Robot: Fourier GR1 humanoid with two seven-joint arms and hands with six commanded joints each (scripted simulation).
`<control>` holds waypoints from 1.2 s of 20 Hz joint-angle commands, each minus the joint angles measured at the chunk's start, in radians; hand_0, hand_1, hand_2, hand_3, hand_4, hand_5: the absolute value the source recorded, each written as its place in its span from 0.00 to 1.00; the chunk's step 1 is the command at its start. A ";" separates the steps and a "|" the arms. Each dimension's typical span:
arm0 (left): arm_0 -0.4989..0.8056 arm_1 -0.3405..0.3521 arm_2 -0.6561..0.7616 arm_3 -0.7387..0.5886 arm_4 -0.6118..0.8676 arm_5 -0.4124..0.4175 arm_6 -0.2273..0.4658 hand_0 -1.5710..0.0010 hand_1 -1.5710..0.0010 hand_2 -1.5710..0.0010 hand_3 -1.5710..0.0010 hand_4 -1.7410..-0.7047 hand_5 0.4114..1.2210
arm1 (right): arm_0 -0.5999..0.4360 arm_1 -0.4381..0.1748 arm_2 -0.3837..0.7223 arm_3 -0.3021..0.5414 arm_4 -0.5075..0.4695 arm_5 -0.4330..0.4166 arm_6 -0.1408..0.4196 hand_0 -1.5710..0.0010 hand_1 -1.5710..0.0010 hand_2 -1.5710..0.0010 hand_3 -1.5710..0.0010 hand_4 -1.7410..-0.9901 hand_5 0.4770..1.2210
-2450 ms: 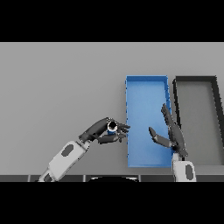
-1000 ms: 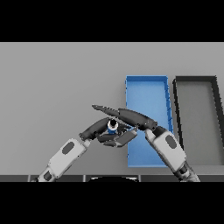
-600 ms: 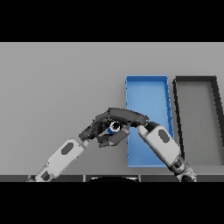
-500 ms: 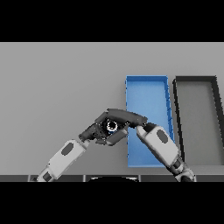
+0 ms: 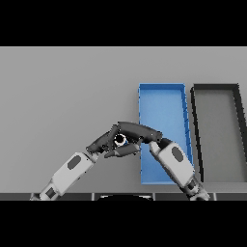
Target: Pick up the blue pipe and place it into the blue bin.
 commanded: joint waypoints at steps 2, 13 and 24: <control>-0.014 0.016 -0.014 0.018 -0.008 -0.016 -0.012 0.10 0.24 0.21 0.67 0.19 1.00 | 0.018 0.007 -0.010 -0.010 -0.010 0.011 0.000 0.02 0.02 0.02 0.03 0.35 0.94; -0.029 0.034 -0.020 0.042 -0.098 -0.038 0.042 0.92 0.93 0.93 0.97 0.86 0.47 | 0.036 0.098 -0.058 -0.038 0.029 0.076 0.050 0.00 0.00 0.00 0.00 0.34 0.99; 0.011 0.036 -0.013 0.022 -0.057 -0.008 0.151 0.99 0.99 0.99 1.00 0.83 0.20 | 0.037 0.184 -0.127 -0.040 -0.121 0.045 0.164 0.00 0.00 0.00 0.00 0.33 1.00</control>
